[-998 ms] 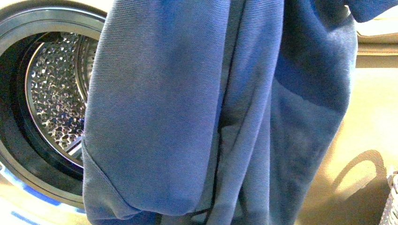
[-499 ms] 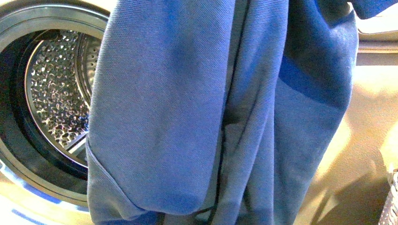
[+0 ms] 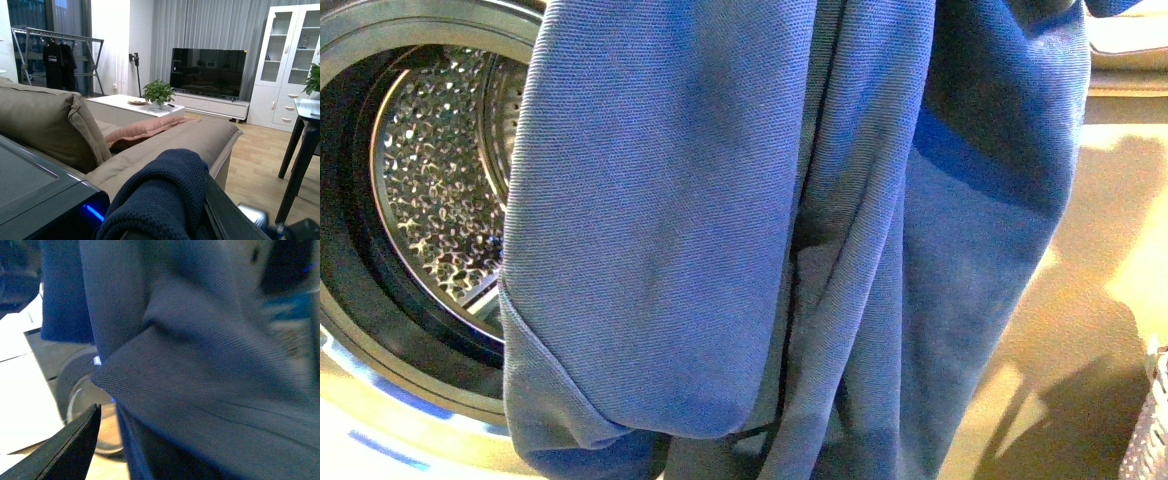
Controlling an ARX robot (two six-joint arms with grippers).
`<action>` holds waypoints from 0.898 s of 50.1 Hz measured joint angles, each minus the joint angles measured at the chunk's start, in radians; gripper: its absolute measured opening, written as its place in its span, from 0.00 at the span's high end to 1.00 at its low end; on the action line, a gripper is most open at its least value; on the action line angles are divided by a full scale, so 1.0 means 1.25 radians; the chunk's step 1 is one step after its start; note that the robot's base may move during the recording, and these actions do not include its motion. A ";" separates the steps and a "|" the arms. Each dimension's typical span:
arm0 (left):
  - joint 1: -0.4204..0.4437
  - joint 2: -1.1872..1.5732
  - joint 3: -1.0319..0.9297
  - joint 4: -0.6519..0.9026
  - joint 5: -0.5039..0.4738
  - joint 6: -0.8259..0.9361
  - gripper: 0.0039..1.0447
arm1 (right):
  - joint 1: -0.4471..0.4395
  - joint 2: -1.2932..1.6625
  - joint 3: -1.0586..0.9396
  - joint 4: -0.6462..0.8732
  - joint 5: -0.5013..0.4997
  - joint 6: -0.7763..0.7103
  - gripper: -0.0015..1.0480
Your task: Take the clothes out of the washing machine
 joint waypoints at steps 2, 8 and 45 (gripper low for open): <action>0.000 0.001 0.000 0.000 0.002 0.000 0.94 | 0.035 0.007 0.001 -0.039 0.006 -0.028 0.07; -0.001 0.002 0.000 0.000 0.002 0.000 0.94 | 0.089 0.009 0.001 -0.100 0.029 -0.087 0.07; 0.000 0.003 0.003 0.000 0.000 0.000 0.94 | 0.254 0.017 0.089 -0.275 0.253 -0.259 0.07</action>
